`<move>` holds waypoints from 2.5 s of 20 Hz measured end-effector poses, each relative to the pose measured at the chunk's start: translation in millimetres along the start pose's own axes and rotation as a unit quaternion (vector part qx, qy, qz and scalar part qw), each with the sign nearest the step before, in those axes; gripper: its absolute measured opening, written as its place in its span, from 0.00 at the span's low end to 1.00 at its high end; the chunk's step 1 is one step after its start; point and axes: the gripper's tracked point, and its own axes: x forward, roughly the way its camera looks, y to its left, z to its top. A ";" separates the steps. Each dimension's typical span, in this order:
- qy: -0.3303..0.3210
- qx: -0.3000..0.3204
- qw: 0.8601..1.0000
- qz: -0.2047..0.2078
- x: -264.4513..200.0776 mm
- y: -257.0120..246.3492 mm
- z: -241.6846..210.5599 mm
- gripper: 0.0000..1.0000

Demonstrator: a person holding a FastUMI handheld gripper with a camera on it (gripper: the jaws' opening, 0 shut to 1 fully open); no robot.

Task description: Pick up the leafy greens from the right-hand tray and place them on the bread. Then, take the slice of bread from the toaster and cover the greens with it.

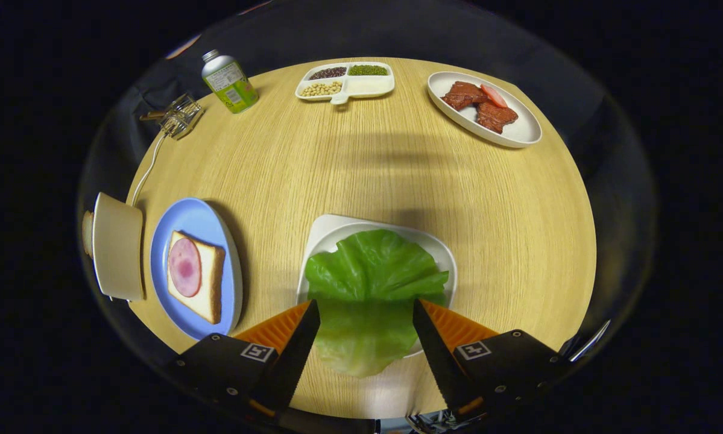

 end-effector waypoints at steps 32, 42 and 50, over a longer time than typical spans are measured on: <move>0.000 0.159 0.987 -0.024 3.3 -10.0 0.0 0.01; -0.049 0.153 0.987 0.007 -55.1 26.9 24.4 0.01; -0.063 0.104 0.991 0.060 -88.4 93.1 45.0 0.01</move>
